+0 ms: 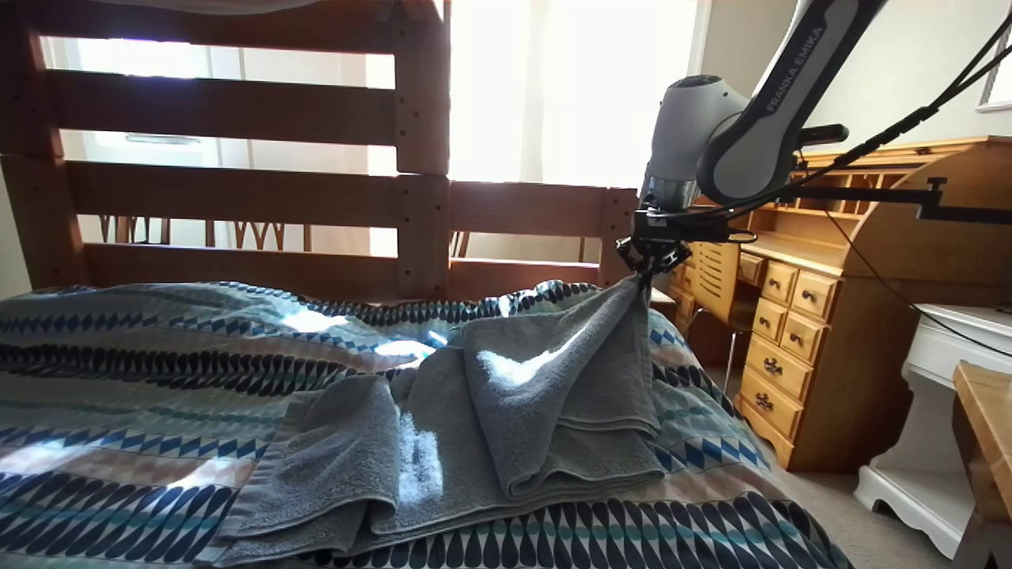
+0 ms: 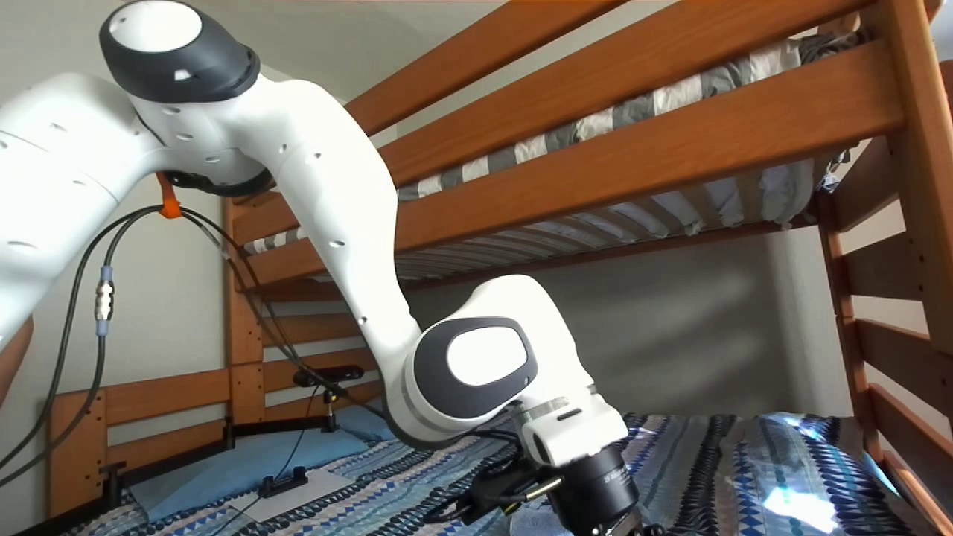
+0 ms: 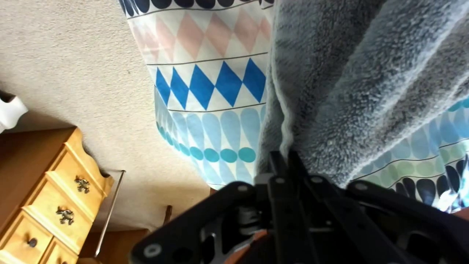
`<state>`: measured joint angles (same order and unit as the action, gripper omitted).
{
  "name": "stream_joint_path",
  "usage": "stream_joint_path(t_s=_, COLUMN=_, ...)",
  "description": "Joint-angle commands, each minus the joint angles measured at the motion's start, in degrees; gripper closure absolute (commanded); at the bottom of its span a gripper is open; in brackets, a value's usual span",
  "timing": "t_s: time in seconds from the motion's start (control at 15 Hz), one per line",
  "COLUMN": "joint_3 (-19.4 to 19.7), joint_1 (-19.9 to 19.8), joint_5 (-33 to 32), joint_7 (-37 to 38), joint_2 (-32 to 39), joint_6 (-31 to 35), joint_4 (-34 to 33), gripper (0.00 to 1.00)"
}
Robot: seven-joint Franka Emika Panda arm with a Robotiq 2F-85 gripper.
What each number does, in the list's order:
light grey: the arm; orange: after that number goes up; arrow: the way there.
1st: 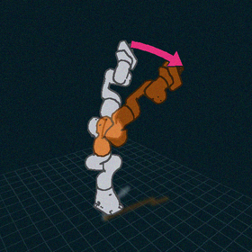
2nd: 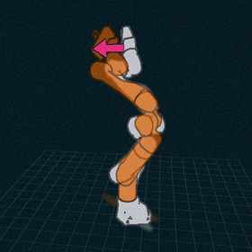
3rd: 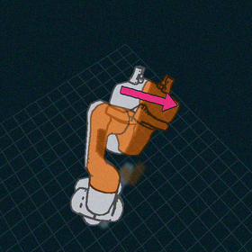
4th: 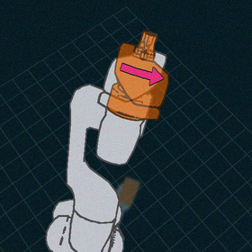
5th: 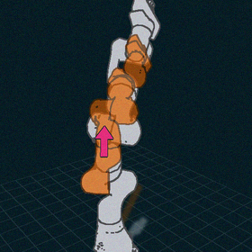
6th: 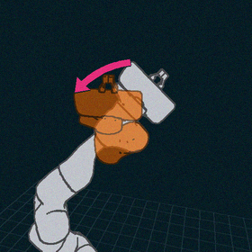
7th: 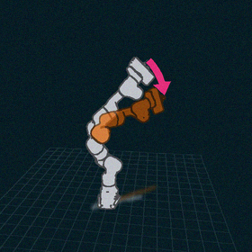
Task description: Partially unfold the towel
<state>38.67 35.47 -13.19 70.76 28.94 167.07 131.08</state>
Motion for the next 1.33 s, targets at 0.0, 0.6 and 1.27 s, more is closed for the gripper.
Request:
stream_joint_path(t_s=0.0, joint_3=0.7, joint_1=0.3, joint_5=-2.0, joint_7=0.0, joint_2=1.3, joint_6=0.5, joint_4=-1.0, gripper=0.99)
stream_joint_path(t_s=0.6, joint_3=14.1, joint_1=1.0, joint_5=-6.7, joint_7=-8.1, joint_2=6.5, joint_6=-2.1, joint_4=-6.2, gripper=0.99)
stream_joint_path(t_s=1.27, joint_3=15.7, joint_1=-1.8, joint_5=-6.4, joint_7=-10.5, joint_2=13.1, joint_6=-8.5, joint_4=-10.5, gripper=0.99)
